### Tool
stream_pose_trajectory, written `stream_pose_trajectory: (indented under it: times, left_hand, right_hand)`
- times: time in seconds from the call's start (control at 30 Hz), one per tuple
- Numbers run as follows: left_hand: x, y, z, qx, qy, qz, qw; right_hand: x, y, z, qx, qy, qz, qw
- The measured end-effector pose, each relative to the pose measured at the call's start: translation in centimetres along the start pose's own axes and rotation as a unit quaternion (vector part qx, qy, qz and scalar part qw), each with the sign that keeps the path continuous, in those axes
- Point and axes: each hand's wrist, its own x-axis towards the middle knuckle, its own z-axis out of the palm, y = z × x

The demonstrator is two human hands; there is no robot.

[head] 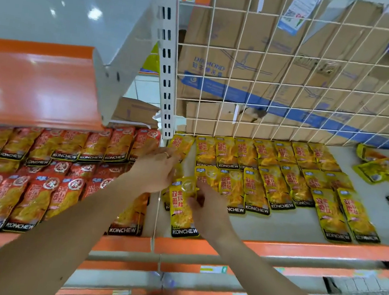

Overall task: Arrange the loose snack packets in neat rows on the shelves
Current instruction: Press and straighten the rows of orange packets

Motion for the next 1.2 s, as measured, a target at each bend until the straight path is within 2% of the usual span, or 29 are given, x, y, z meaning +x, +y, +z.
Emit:
stream_pose_trajectory:
  times: [0.1, 0.23, 0.33, 0.47, 0.57, 0.63, 0.7, 0.77, 0.87, 1.0, 1.1, 1.2]
  left_hand:
    - [1.4, 0.1, 0.5, -0.093, -0.055, 0.002, 0.994]
    - [2.2, -0.3, 0.8, -0.214, -0.057, -0.038, 0.974]
    - [2.5, -0.6, 1.2, -0.180, -0.037, -0.056, 0.981]
    - [3.0, -0.7, 2.2, -0.115, -0.019, -0.025, 0.993]
    - [3.2, -0.4, 2.5, -0.126, -0.008, 0.000, 0.992]
    - [3.1, -0.3, 2.1, -0.149, 0.040, -0.001, 0.988]
    - [2.1, -0.3, 1.5, -0.173, 0.089, -0.036, 0.980]
    - [0.0, -0.1, 1.3, -0.182, 0.086, -0.040, 0.979]
    - [-2.6, 0.5, 2.2, -0.186, 0.061, -0.001, 0.981]
    - [-1.6, 0.5, 2.6, -0.236, 0.031, -0.017, 0.971]
    - [-0.7, 0.9, 2.8, -0.255, 0.035, 0.001, 0.966]
    - [-0.4, 1.0, 2.2, -0.264, 0.027, -0.016, 0.964]
  right_hand:
    - [-0.1, 0.5, -0.3, -0.003, -0.009, -0.001, 1.000]
    - [-0.2, 1.0, -0.2, -0.010, -0.007, 0.014, 1.000]
    - [-0.4, 1.1, -0.2, -0.010, -0.004, 0.018, 1.000]
    - [-0.6, 1.4, -0.6, -0.006, -0.012, 0.018, 1.000]
    - [-0.5, 1.5, -0.7, -0.004, -0.018, 0.014, 1.000]
    - [-0.5, 1.4, -0.9, 0.006, -0.026, 0.025, 0.999]
    - [-0.5, 1.5, -1.0, 0.020, -0.029, 0.028, 0.999]
    - [-0.7, 1.4, -1.3, 0.033, -0.031, 0.029, 0.999]
    - [-0.8, 1.1, -2.0, 0.056, -0.027, 0.034, 0.997]
    - [-1.0, 0.9, -3.1, 0.082, -0.016, 0.054, 0.995]
    - [-1.2, 0.8, -3.4, 0.088, -0.010, 0.058, 0.994]
    - [-1.2, 0.5, -3.3, 0.086, -0.019, 0.060, 0.994]
